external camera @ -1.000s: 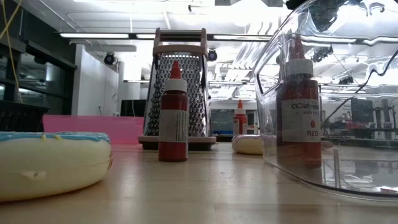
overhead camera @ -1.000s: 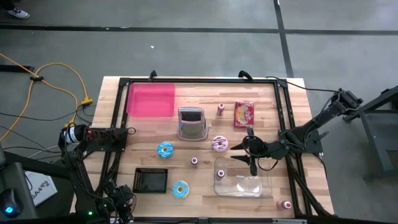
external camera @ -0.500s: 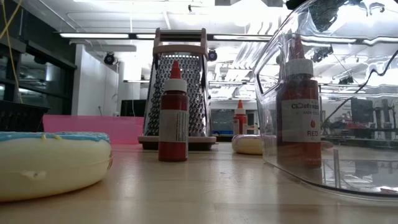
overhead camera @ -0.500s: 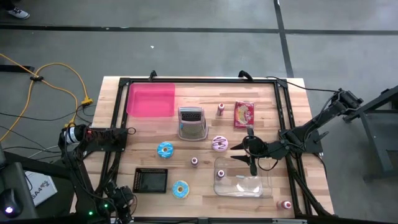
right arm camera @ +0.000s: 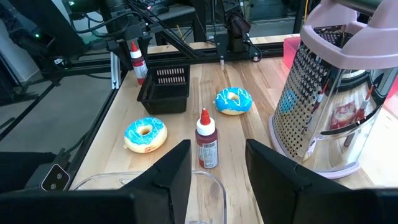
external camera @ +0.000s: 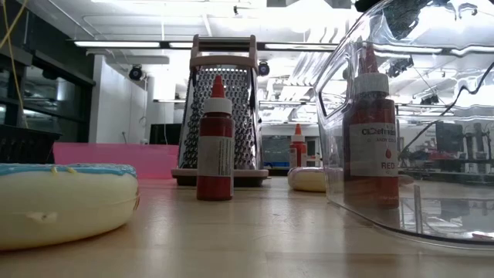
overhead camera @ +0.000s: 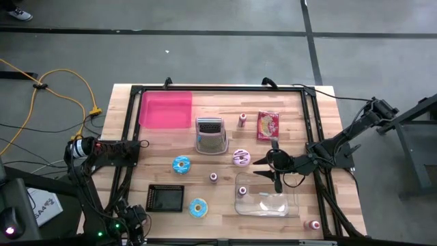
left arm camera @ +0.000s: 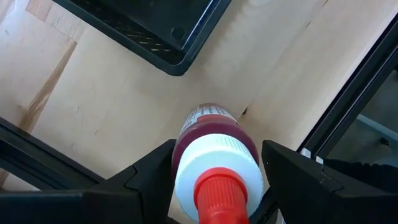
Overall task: Pick & Place Food Item
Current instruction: Put the left red food coloring bottle into the transparent bin
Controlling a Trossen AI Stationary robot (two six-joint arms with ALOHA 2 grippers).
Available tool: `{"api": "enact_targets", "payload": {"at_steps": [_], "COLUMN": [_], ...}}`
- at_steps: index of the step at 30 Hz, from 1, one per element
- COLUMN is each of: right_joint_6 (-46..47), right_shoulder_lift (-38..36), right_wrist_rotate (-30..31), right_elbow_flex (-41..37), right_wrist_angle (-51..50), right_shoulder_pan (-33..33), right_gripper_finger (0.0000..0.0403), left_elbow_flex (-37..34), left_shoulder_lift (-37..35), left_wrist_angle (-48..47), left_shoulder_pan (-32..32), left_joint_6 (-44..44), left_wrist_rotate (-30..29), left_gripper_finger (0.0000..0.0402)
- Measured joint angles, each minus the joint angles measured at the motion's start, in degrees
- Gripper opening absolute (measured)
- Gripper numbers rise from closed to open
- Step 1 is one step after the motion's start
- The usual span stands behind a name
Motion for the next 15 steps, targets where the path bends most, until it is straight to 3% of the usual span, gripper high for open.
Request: {"api": "enact_targets", "payload": {"at_steps": [15], "right_joint_6": [0.0], "right_shoulder_lift": [0.0], "right_wrist_rotate": [0.0], "right_elbow_flex": [0.0], "right_wrist_angle": [0.0], "right_shoulder_pan": [0.0], "right_gripper_finger": [0.0139], "left_elbow_flex": [0.0], "left_shoulder_lift": [0.0], "left_wrist_angle": [0.0], "left_shoulder_pan": [0.0], "left_joint_6": [2.0], "left_wrist_rotate": [1.7], "left_gripper_finger": [0.0225]}}
